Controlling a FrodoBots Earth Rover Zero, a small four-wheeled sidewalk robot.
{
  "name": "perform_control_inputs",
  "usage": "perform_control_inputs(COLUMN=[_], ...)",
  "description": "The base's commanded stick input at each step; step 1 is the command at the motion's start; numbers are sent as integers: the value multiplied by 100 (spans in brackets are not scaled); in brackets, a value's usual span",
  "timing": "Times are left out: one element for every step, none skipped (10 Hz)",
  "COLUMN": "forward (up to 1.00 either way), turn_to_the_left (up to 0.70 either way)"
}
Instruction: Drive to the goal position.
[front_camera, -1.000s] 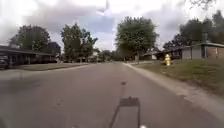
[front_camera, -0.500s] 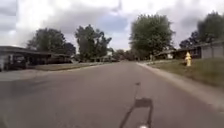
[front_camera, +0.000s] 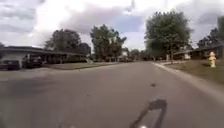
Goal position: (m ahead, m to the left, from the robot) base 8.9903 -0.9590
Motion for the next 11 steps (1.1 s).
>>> perform_control_inputs(forward=[100,100,100,100,100,100,100,100,100,100,100], turn_to_the_left=[21,8,0,0,0,0,0,0,0,0,0])
